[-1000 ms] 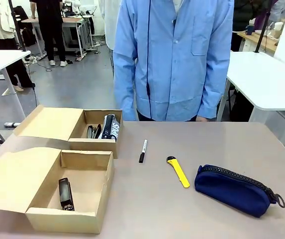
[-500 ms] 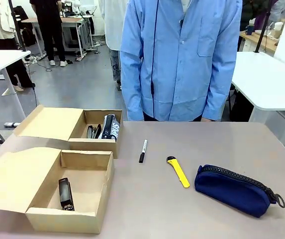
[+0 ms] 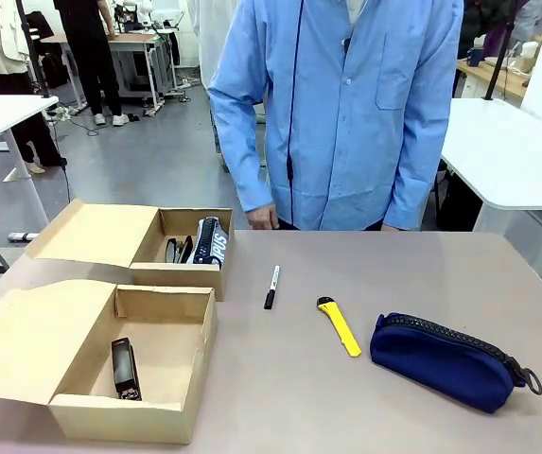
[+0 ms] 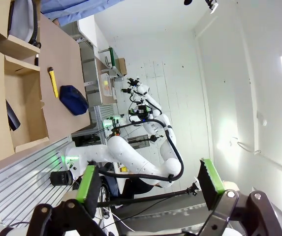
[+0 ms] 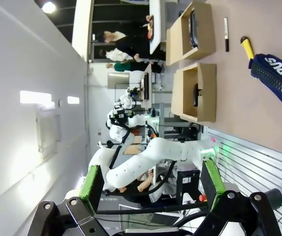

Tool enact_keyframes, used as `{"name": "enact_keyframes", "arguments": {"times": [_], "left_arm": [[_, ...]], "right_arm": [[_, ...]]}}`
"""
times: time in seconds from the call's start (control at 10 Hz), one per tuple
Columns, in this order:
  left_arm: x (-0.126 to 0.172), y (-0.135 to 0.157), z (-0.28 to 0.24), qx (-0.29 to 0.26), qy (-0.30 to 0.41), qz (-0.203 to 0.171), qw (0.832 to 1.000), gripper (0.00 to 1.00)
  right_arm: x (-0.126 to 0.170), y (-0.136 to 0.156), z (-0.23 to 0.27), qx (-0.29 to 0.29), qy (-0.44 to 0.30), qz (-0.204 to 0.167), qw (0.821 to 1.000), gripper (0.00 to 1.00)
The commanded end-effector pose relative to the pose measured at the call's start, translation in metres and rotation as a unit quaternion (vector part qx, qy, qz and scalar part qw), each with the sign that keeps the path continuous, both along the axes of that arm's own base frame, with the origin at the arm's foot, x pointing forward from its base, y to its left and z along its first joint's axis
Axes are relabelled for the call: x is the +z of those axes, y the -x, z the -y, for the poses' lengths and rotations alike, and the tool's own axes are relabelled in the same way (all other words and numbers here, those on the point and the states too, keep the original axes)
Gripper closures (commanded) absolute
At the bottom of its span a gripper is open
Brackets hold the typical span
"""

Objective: Place items inside the box.
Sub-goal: Pick up a Pencil pouch or Stapler and place it inside the Mailer Box closest to the robot.

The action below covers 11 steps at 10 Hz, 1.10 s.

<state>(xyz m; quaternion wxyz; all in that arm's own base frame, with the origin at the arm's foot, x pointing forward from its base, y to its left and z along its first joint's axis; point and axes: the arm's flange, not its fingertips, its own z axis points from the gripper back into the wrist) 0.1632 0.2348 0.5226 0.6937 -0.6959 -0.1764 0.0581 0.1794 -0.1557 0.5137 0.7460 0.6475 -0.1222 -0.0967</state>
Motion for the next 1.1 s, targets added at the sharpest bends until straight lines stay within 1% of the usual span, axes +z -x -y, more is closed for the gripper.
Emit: {"name": "enact_keyframes", "arguments": {"times": [0.0,0.4,0.5,0.6,0.7,0.8,0.9,1.0], "left_arm": [[0.002,0.000,0.000,0.000,0.004,0.011,1.000,0.00],[0.002,0.000,0.000,0.000,0.004,0.011,1.000,0.00],[0.002,0.000,0.000,0.000,0.004,0.011,1.000,0.00],[0.002,0.000,0.000,0.000,0.004,0.011,1.000,0.00],[0.002,0.000,0.000,0.000,0.004,0.011,1.000,0.00],[0.002,0.000,0.000,0.000,0.004,0.011,1.000,0.00],[0.002,0.000,0.000,0.000,0.004,0.011,1.000,0.00],[0.002,0.000,0.000,0.000,0.004,0.011,1.000,0.00]], "right_arm": [[0.005,0.001,-0.001,-0.001,-0.004,-0.006,1.000,0.00],[0.005,0.001,-0.001,-0.001,-0.004,-0.006,1.000,0.00],[0.000,0.000,0.000,0.000,0.000,0.000,1.000,0.00],[0.019,-0.020,-0.016,0.032,0.076,0.020,0.996,0.00],[0.038,-0.070,-0.068,0.154,0.222,0.069,0.960,0.00],[0.038,-0.070,-0.068,0.154,0.222,0.069,0.960,0.00],[0.038,-0.077,-0.074,0.164,0.234,0.064,0.956,0.00],[0.033,-0.098,-0.092,0.185,0.229,0.055,0.954,0.00]]}}
